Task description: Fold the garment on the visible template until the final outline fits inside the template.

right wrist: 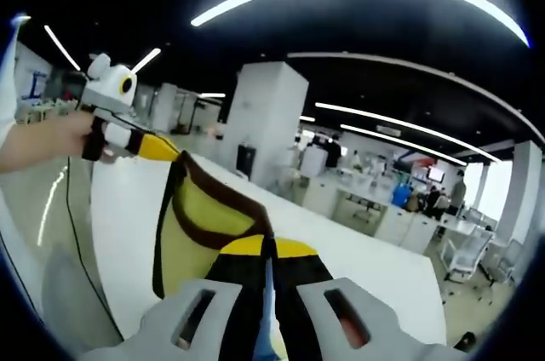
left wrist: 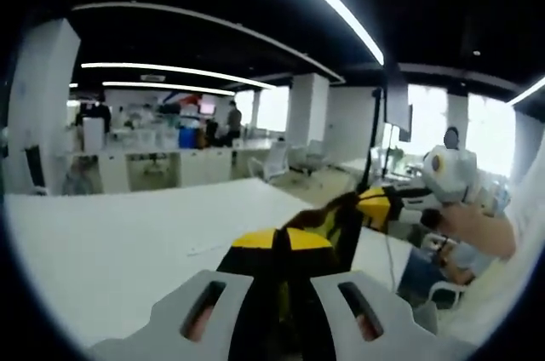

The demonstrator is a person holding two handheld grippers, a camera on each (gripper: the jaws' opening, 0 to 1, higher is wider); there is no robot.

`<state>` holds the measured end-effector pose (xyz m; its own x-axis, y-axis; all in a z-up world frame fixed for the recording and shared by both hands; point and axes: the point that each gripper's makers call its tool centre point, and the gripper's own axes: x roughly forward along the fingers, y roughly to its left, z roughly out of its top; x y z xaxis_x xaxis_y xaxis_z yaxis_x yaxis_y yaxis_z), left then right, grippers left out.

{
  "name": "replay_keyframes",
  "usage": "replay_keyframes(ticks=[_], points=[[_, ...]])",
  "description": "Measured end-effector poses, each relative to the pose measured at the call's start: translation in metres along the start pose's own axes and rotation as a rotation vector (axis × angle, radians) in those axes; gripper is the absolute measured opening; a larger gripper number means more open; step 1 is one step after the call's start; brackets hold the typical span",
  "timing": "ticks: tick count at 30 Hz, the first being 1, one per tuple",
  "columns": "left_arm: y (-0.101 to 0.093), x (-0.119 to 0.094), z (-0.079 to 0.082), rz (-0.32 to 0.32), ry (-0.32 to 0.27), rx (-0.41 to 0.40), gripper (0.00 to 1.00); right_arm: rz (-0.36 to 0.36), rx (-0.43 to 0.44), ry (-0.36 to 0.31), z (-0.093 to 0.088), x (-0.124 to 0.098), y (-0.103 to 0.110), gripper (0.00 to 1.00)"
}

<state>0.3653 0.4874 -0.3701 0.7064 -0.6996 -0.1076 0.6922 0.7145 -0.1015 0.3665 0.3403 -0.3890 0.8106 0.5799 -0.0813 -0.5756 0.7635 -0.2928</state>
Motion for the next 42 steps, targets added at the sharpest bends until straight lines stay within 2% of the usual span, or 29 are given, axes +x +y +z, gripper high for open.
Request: replay_keyframes(ticks=[8, 10, 16, 21, 30, 35, 39, 42], points=[[-0.009, -0.014, 0.030, -0.004, -0.068, 0.027, 0.00, -0.009, 0.009, -0.070, 0.031, -0.011, -0.001, 0.02], [-0.017, -0.017, 0.037, -0.004, -0.087, 0.038, 0.00, -0.009, 0.009, -0.085, 0.038, -0.014, 0.000, 0.02], [-0.024, -0.028, 0.054, -0.004, -0.127, 0.051, 0.00, -0.006, -0.004, -0.119, 0.056, -0.021, 0.005, 0.02], [-0.025, -0.035, 0.056, -0.006, -0.137, 0.055, 0.00, 0.012, -0.007, -0.143, 0.064, -0.028, 0.012, 0.02], [-0.029, -0.051, 0.045, -0.005, -0.127, 0.043, 0.00, 0.061, 0.005, -0.167, 0.064, -0.048, 0.028, 0.02], [-0.038, -0.062, 0.042, -0.018, -0.124, 0.037, 0.00, 0.088, 0.005, -0.168, 0.066, -0.061, 0.037, 0.02], [-0.050, -0.070, 0.049, -0.040, -0.128, 0.044, 0.00, 0.117, 0.012, -0.183, 0.075, -0.074, 0.044, 0.02], [-0.061, -0.076, 0.059, -0.069, -0.148, 0.053, 0.00, 0.120, 0.011, -0.210, 0.090, -0.085, 0.044, 0.02]])
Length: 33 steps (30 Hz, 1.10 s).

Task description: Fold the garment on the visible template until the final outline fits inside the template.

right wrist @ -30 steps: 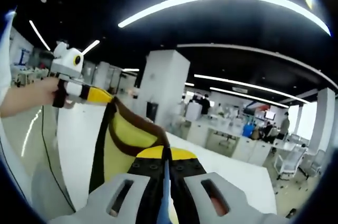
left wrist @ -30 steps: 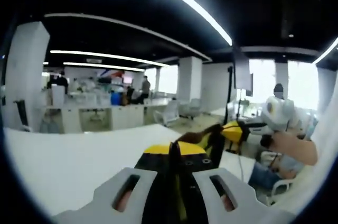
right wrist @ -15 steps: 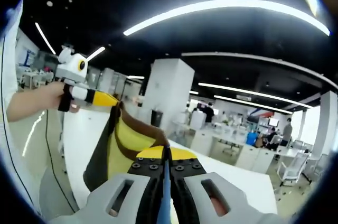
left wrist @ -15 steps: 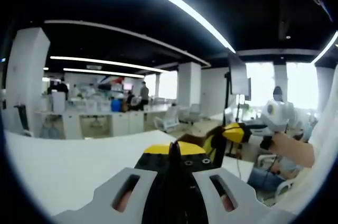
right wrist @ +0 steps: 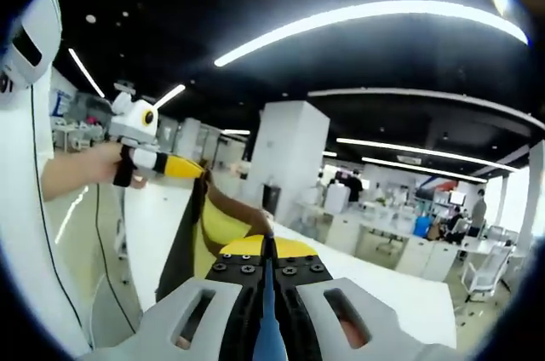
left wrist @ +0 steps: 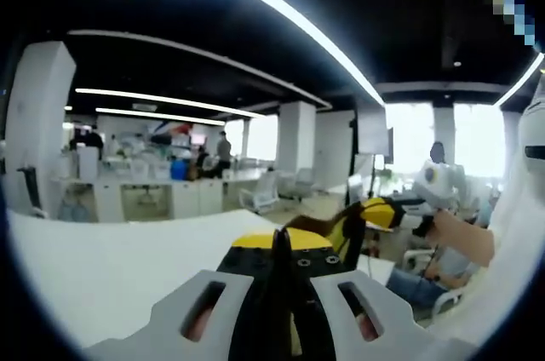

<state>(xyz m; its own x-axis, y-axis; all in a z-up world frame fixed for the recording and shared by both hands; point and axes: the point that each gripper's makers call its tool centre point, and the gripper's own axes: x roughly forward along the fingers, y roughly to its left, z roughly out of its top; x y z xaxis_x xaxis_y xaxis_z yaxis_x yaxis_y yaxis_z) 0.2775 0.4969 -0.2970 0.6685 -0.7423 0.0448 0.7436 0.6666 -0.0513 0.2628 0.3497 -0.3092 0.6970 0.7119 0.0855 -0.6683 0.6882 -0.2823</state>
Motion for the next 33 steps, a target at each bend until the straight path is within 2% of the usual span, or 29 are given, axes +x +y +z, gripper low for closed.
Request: replay_keyframes(ticks=[5, 8, 10, 11, 14, 15, 16, 18, 20, 28, 33], points=[[-0.013, -0.006, 0.021, -0.025, -0.038, 0.029, 0.00, 0.003, -0.017, -0.060, 0.030, -0.004, -0.002, 0.02], [-0.008, -0.003, 0.020, -0.028, -0.042, 0.028, 0.00, -0.005, -0.034, -0.074, 0.031, 0.001, -0.005, 0.02], [0.005, 0.004, 0.000, -0.002, 0.007, 0.001, 0.00, -0.023, 0.003, -0.030, 0.010, 0.008, -0.012, 0.02], [0.014, 0.009, -0.016, 0.019, 0.041, -0.021, 0.00, -0.030, 0.013, 0.006, -0.006, 0.013, -0.014, 0.02], [0.030, 0.019, -0.050, 0.050, 0.114, -0.045, 0.00, -0.038, 0.048, 0.088, -0.045, 0.022, -0.017, 0.02], [0.037, 0.024, -0.066, 0.064, 0.144, -0.067, 0.00, -0.038, 0.058, 0.111, -0.056, 0.025, -0.017, 0.02], [0.040, 0.026, -0.075, 0.068, 0.159, -0.090, 0.00, -0.048, 0.072, 0.137, -0.068, 0.028, -0.018, 0.02], [0.046, 0.032, -0.087, 0.079, 0.173, -0.097, 0.00, -0.049, 0.074, 0.145, -0.078, 0.033, -0.021, 0.02], [0.046, 0.035, -0.091, 0.085, 0.193, -0.095, 0.00, -0.058, 0.087, 0.173, -0.088, 0.036, -0.025, 0.02], [0.056, 0.053, -0.090, 0.074, 0.208, -0.078, 0.00, -0.072, 0.101, 0.196, -0.104, 0.048, -0.040, 0.02], [0.065, 0.061, -0.102, 0.067, 0.233, -0.092, 0.00, -0.076, 0.115, 0.226, -0.120, 0.054, -0.045, 0.02]])
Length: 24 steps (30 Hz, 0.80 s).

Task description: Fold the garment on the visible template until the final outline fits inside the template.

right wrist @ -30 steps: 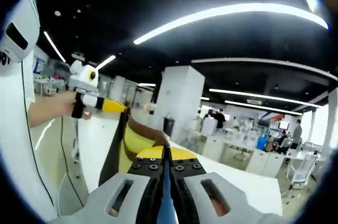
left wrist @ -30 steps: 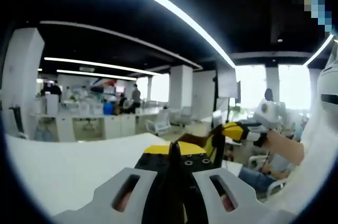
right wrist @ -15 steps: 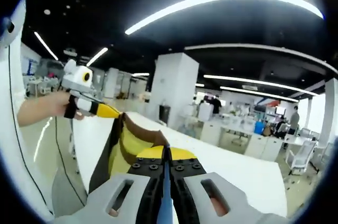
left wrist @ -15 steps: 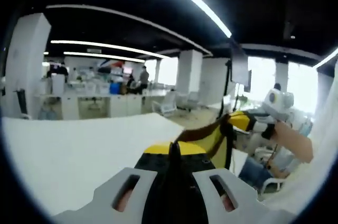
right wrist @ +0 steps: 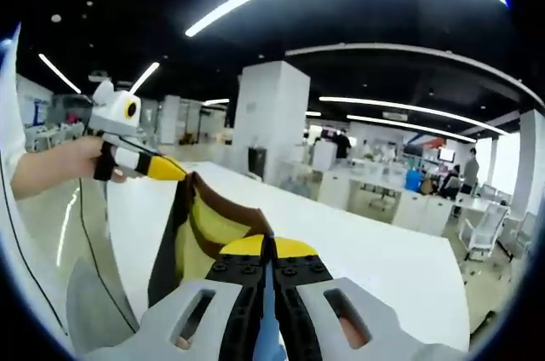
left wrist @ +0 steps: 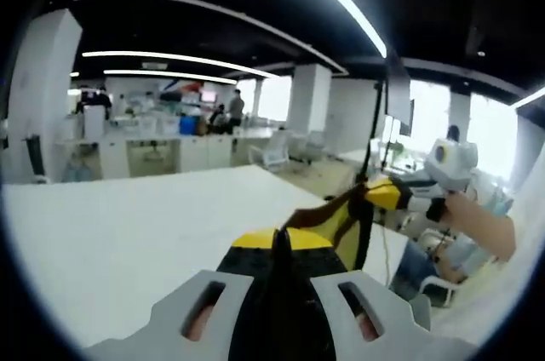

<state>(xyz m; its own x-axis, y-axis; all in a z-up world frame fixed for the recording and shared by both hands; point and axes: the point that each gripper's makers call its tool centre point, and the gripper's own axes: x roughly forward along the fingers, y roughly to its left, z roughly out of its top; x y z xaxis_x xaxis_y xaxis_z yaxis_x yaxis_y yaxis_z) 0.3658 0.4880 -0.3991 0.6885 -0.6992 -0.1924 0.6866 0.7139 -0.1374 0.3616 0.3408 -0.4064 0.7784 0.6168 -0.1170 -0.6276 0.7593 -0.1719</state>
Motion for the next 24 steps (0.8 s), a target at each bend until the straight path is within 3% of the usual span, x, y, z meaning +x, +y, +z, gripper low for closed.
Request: replay_keyframes(ticks=[24], points=[[0.051, 0.055, -0.033, -0.004, 0.082, -0.085, 0.00, 0.002, 0.075, 0.096, -0.049, 0.055, -0.033, 0.02]])
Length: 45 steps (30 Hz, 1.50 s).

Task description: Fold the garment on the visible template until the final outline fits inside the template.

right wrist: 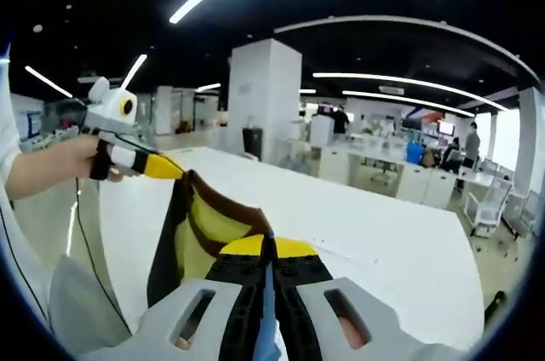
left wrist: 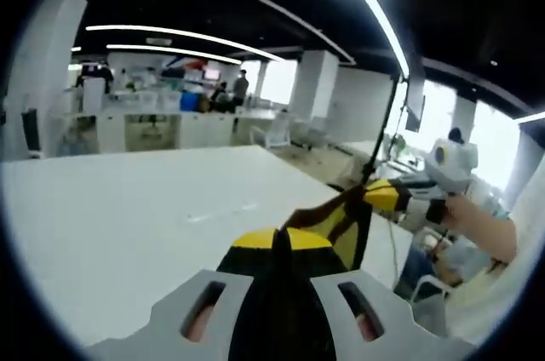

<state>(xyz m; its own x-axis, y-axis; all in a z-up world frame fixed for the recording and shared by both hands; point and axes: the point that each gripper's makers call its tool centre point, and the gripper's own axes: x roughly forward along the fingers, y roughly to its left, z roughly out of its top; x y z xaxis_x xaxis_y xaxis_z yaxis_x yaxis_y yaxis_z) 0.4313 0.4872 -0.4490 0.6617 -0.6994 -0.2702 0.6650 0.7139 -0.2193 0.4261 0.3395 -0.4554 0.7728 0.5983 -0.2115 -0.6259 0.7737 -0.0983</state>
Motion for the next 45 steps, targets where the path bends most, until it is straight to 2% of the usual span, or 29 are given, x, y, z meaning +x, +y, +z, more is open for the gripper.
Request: replay_keyframes(ticks=[16, 25, 34, 37, 41, 45], points=[[0.050, 0.045, -0.026, 0.027, 0.062, -0.078, 0.00, 0.009, 0.049, 0.072, -0.038, 0.057, -0.026, 0.02], [0.072, 0.069, -0.038, 0.036, 0.091, -0.093, 0.00, 0.008, 0.073, 0.113, -0.060, 0.083, -0.045, 0.02], [0.097, 0.096, -0.060, 0.049, 0.133, -0.123, 0.00, 0.013, 0.122, 0.158, -0.089, 0.110, -0.060, 0.02], [0.107, 0.105, -0.070, 0.059, 0.157, -0.131, 0.00, 0.025, 0.174, 0.176, -0.099, 0.122, -0.064, 0.02], [0.117, 0.117, -0.078, 0.053, 0.173, -0.178, 0.00, 0.022, 0.120, 0.234, -0.112, 0.135, -0.072, 0.02], [0.124, 0.128, -0.083, 0.056, 0.201, -0.172, 0.00, 0.031, 0.111, 0.247, -0.119, 0.145, -0.074, 0.02]])
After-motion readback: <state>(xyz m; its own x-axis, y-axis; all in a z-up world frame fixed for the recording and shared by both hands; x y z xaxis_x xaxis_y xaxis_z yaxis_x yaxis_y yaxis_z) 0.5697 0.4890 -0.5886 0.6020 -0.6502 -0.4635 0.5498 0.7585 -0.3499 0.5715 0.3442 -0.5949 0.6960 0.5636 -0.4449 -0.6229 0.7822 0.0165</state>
